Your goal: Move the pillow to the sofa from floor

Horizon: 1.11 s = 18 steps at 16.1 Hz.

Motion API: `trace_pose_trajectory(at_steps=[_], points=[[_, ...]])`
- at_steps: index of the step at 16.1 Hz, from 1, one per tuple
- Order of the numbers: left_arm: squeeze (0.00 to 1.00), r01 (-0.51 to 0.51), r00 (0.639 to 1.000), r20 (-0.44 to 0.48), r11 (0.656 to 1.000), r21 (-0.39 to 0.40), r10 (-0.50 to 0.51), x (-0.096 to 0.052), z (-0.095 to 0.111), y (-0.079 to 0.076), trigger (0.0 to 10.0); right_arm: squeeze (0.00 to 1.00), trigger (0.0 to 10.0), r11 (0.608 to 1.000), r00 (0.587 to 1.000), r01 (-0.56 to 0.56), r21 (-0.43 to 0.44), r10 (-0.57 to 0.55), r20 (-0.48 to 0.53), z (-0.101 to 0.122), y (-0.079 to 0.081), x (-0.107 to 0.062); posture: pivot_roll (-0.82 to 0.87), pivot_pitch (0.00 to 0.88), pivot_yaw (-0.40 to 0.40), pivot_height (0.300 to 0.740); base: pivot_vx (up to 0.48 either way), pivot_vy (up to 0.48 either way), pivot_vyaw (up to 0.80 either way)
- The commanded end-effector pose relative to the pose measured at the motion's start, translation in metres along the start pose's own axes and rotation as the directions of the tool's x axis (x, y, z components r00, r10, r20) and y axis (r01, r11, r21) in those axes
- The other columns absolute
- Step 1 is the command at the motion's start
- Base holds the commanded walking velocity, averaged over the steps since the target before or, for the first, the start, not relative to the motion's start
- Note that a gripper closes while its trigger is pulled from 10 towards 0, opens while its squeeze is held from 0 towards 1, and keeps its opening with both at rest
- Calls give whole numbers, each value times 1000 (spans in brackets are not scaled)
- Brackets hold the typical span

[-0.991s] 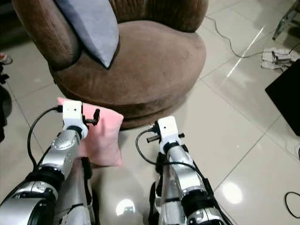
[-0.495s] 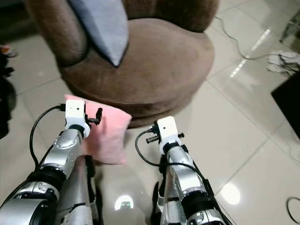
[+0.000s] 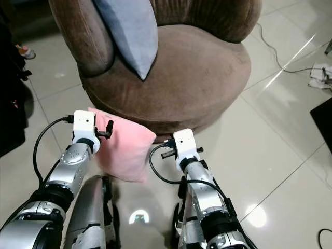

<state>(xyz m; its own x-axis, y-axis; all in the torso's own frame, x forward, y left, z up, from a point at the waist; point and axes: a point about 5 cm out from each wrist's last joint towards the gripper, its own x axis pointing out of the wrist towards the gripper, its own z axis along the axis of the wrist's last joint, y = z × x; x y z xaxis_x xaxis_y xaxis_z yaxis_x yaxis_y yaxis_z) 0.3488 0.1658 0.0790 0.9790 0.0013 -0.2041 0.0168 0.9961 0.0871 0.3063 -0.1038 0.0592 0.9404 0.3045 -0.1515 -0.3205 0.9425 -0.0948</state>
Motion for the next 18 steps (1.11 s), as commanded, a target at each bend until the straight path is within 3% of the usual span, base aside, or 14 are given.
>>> trace_pose_trajectory(at_steps=[1,7,14,18], points=[[0,22,1000,-19,1000,16,-21,-1,-4,-10,10000,0,10000,1000,1000,17,14,-17,-25,-6,-4,-4,-23,250,-73,633,0,0,400],[0,42,999,-13,999,31,-42,-1,-3,-19,10000,0,10000,999,999,36,15,-35,-30,-8,-7,-5,-37,226,-71,633,0,0,0],[0,-49,999,-22,999,7,50,0,-4,-11,10000,0,10000,1000,999,28,9,-27,-35,-8,-7,-5,-34,224,-73,633,228,-363,0],[0,-67,998,-11,998,-19,67,-1,-3,-10,10000,0,10000,1000,999,25,12,-25,-38,-9,-6,-6,-36,232,-72,633,0,0,0]])
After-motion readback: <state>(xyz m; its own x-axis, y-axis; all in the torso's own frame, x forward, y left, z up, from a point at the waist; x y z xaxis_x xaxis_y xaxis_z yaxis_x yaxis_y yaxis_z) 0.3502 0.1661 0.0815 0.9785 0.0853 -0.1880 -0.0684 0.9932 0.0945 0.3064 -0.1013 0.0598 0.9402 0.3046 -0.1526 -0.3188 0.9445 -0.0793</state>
